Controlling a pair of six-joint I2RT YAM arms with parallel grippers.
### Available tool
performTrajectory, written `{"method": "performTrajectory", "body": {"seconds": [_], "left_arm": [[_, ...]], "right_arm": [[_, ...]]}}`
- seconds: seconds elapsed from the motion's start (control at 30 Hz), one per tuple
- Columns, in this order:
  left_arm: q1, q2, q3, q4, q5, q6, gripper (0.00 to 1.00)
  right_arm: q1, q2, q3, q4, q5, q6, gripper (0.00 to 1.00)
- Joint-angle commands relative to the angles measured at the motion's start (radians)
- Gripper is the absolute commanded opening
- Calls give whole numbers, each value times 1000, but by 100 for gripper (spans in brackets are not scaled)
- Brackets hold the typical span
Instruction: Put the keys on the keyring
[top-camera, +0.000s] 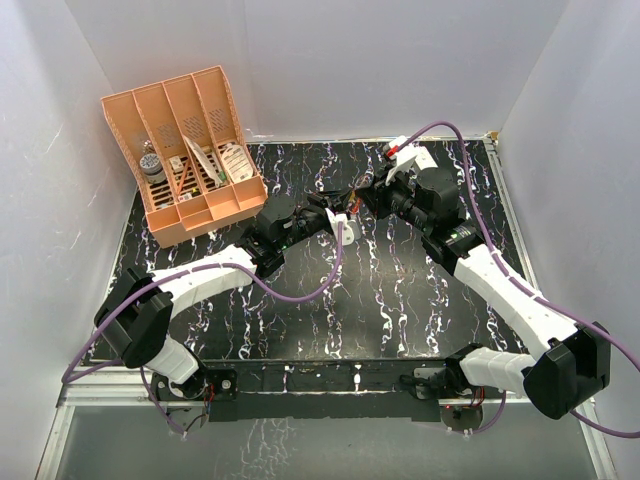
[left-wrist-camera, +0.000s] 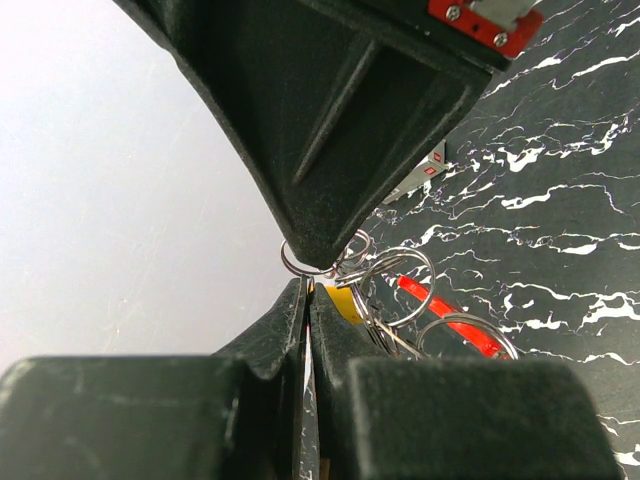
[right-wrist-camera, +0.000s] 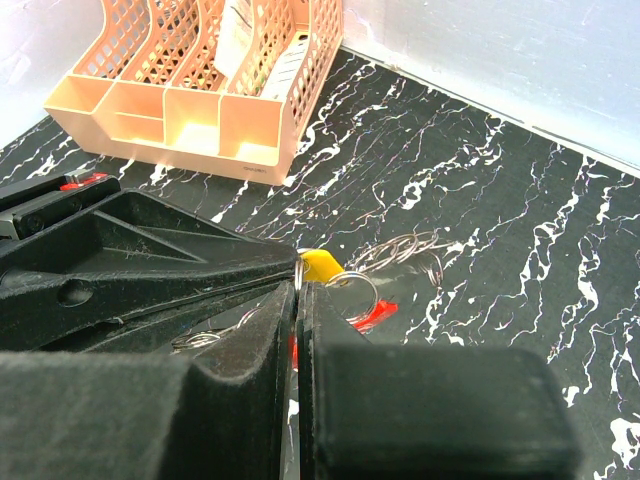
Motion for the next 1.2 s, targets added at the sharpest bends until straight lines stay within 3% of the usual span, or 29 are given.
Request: {"method": "performTrajectory", "body": {"seconds": [0.0,1.17], "left_arm": [[3,-31,-8,39,25,-12,0],[3,-45,6,44,5,9,0]], "right_arm": [[6,-8,13,88,4,9,0],[6,8,5,99,4,10,0]]}}
